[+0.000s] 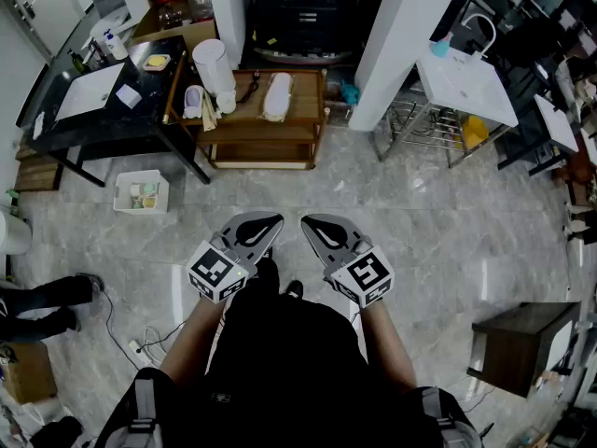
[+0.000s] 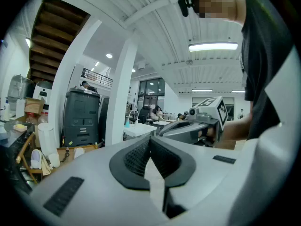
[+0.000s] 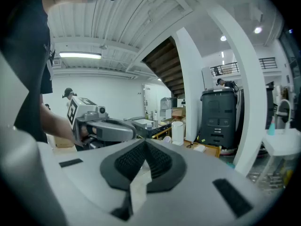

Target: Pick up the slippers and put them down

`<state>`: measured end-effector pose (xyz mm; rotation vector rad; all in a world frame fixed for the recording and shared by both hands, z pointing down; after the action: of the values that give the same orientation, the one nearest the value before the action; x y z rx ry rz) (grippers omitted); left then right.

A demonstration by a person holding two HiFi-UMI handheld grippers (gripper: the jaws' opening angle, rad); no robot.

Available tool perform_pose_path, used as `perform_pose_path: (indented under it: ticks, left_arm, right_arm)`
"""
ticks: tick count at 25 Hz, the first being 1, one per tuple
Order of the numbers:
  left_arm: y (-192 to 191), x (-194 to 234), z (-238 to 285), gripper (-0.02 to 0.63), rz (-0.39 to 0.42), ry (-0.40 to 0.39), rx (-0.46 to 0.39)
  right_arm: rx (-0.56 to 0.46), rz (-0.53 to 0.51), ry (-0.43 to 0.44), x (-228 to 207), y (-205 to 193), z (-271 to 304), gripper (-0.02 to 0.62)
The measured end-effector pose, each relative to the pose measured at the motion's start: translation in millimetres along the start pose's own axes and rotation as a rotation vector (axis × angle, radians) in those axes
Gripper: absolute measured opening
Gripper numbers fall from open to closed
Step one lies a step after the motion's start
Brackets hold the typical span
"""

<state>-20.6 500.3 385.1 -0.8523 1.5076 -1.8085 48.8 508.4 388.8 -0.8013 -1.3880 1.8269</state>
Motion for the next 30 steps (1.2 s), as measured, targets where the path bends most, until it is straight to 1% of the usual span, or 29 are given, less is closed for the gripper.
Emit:
perform_pose_path:
  ticks: [4,6,9,13,18,22,26,30]
  left_arm:
    - [1,2,1,0.012,0.004,-0.008,0.001]
    - [1,4,2,0.012,-0.001,-0.012,0.001]
    - [1,6,5,0.012,-0.013,-0.023,0.006]
    - [1,13,8,0.012,-0.009,-0.030,0.011]
    - [0,23,10,0.012,-0.013,-0.035,0.021]
    - [2,36,14,0.012,-0.018,-0.048,0.027]
    - [6,51,21,0.012,-0.022,-0.068,0.028]
    - [10,73,30,0.012,-0.032,-0.097,0.023]
  right_arm:
    - [-0.007,0.001,-0.004,-2,2,2,0.006]
    - [-0.020,0.009,-0.010,-4,5,3,0.006]
    - [-0.015,0.015,-0.020,-7,4,5,0.006]
    - [-0.025,0.053,-0.011,-12,1,12,0.006]
    - [-0.029,0.058,-0.013,-16,2,22,0.008]
    - [-0.031,0.064,-0.024,-24,6,32,0.008]
    - [-0.050,0.102,-0.036,-38,14,43,0.008]
    - [-0.049,0.102,-0.043,-53,20,59,0.008]
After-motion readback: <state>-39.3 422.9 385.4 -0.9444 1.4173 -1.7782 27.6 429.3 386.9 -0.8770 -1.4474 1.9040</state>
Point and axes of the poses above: the fingertips, and each gripper's own axes: z forward along the fingers, x to its left, y out of its top, the point moved 2 cm from there along -z, backward along the fingers, and after that the axes turned 7 degrees about y, right-handed, at the moved point
